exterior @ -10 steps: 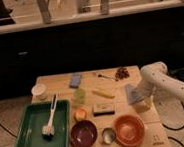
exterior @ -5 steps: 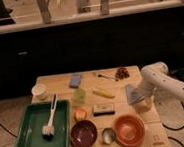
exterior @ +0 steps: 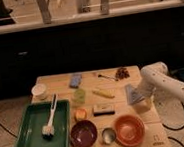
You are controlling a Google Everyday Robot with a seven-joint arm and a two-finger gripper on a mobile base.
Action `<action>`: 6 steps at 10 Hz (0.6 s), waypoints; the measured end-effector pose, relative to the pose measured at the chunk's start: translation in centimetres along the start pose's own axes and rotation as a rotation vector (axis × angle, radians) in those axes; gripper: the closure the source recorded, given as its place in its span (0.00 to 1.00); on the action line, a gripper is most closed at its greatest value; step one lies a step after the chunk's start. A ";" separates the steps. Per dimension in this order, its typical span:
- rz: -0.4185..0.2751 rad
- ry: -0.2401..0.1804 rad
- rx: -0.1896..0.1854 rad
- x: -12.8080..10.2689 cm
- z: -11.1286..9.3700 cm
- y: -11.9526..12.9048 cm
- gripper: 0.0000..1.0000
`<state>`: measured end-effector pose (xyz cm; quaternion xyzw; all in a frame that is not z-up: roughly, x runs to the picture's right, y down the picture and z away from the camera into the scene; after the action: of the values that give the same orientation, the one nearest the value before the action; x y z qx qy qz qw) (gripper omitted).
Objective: Wipe red bowl with towel
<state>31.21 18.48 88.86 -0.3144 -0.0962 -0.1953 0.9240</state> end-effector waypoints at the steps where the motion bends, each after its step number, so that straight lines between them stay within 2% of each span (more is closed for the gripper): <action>1: -0.011 0.008 0.016 -0.3 -0.6 -0.2 0.20; 6: -0.029 0.034 0.046 -0.9 -1.6 -0.9 0.20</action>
<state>30.16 17.09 87.79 -0.2881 -0.0895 -0.2120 0.9295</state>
